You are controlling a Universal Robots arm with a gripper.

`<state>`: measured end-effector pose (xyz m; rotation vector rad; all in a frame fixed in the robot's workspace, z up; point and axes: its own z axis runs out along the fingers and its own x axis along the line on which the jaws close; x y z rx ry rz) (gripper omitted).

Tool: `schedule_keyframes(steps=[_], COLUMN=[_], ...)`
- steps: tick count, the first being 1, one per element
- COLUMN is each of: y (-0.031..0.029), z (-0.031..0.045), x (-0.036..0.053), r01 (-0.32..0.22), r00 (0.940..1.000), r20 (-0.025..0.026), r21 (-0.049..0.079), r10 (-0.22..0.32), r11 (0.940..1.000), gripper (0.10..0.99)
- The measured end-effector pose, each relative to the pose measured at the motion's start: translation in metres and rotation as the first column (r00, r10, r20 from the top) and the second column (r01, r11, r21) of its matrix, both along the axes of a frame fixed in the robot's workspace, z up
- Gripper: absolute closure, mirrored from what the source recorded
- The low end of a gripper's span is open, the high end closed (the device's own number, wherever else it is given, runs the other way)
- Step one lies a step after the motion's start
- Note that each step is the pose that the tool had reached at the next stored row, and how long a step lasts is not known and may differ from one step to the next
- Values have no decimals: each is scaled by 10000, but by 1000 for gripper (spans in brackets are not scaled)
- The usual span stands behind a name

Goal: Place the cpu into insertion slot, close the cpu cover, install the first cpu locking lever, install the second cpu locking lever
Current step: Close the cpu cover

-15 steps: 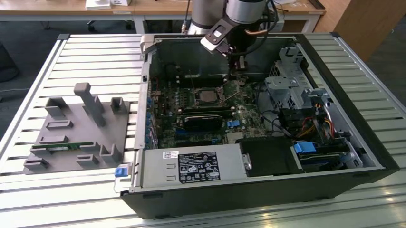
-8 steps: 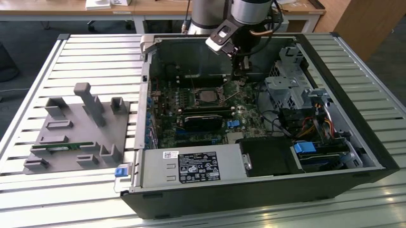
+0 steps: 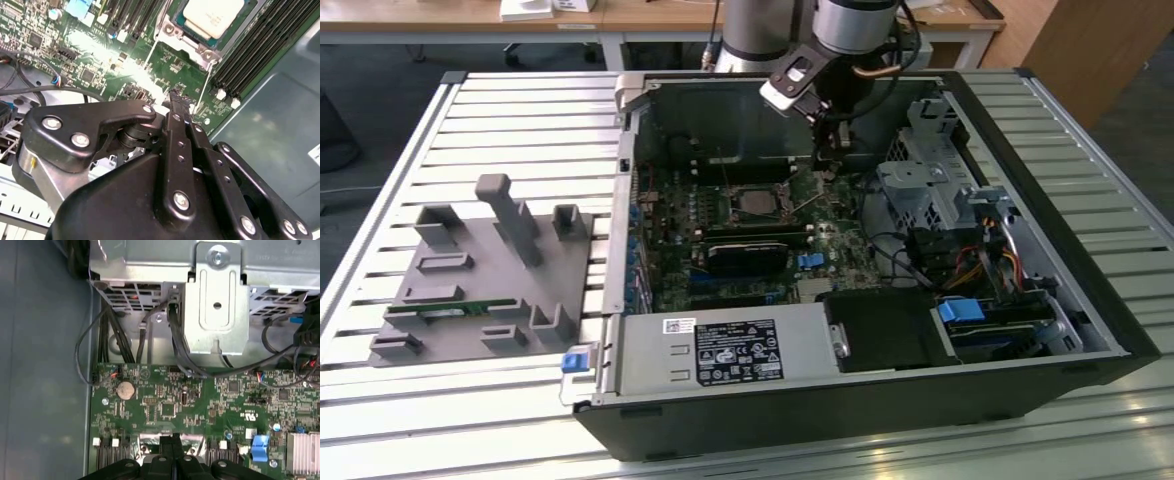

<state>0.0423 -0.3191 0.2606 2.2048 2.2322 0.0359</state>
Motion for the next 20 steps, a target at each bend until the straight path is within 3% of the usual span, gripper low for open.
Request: schedule_keyframes(steps=[7, 20], y=[25, 30], z=[-18, -56], x=[69, 190], r01=[297, 299], r00=[9996, 9996], r20=[1, -7], r21=[-3, -5], r10=[-297, -299], r11=[9996, 9996], gripper=[980, 980])
